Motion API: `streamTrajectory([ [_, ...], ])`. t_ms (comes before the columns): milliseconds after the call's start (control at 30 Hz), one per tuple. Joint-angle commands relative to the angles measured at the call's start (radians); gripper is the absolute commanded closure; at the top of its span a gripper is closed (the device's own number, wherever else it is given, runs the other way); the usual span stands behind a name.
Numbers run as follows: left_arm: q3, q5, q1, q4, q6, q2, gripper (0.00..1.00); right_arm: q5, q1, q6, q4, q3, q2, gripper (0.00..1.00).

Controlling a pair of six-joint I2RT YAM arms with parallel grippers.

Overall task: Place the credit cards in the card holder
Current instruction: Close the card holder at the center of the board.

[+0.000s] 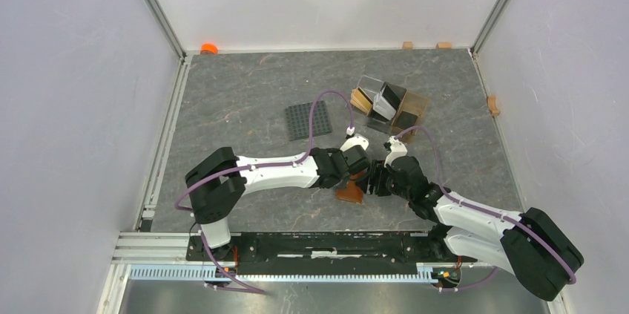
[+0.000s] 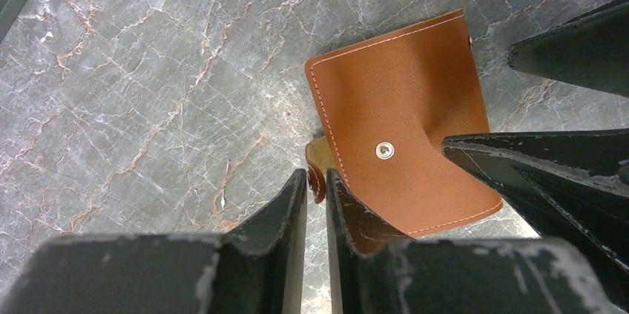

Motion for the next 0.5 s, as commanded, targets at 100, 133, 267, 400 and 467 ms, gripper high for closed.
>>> streamTrajectory([
  [100,0.027,-0.019,-0.007,0.016,0.01,-0.047,0.77,-0.008,-0.003,0.0,-0.039,-0.016,0.015,0.36],
  [133,0.026,-0.019,-0.007,0.016,0.009,-0.047,0.77,-0.009,-0.002,0.001,-0.04,-0.015,0.015,0.36],
  [267,0.021,-0.019,-0.006,0.014,0.008,-0.048,0.79,-0.01,-0.002,0.001,-0.039,-0.018,0.017,0.36],
  [400,0.012,-0.016,-0.006,0.01,-0.003,-0.048,0.82,-0.01,-0.003,0.001,-0.039,-0.017,0.016,0.36],
  [467,0.009,-0.02,-0.006,0.002,-0.01,-0.05,0.83,-0.009,-0.002,0.001,-0.039,-0.018,0.015,0.36],
])
